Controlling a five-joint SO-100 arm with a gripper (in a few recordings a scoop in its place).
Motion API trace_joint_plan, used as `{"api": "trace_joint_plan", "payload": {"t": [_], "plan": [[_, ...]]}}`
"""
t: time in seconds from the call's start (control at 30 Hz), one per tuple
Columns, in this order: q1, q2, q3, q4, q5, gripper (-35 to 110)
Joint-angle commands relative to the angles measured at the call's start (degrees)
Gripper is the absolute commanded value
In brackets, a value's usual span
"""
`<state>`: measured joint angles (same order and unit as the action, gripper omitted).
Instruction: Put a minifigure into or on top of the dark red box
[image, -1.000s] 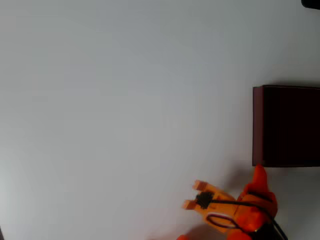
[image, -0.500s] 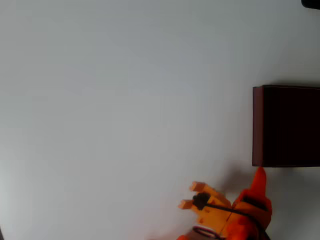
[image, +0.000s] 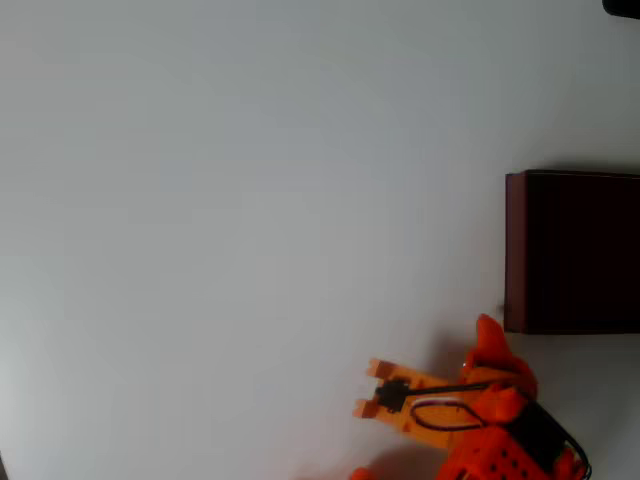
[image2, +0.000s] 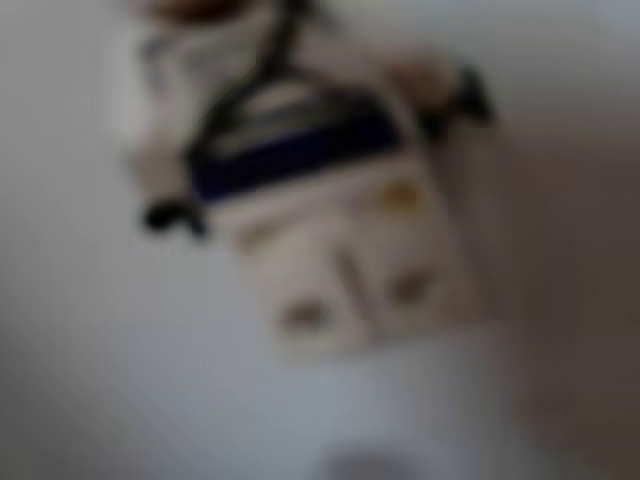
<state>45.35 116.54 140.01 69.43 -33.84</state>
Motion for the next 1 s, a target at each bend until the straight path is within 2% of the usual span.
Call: {"api": "trace_joint_plan", "payload": {"t": [0.0, 0.23, 0.47, 0.63, 0.9, 0.97], "plan": [[-0.53, -1.14, -2.99, 0.62, -3.34, 46], [-3.16, -4.66, -4.83, -0.35, -5.19, 45], [-5.45, -9.49, -9.40, 3.52, -3.60, 42], [-5.10, -10.72, -10.63, 6.24, 4.75, 31], [-5.54, -11.87, -13.54, 8.96, 13.97, 24], [-5.45, -12.04, -13.89, 9.32, 18.54, 17]]}}
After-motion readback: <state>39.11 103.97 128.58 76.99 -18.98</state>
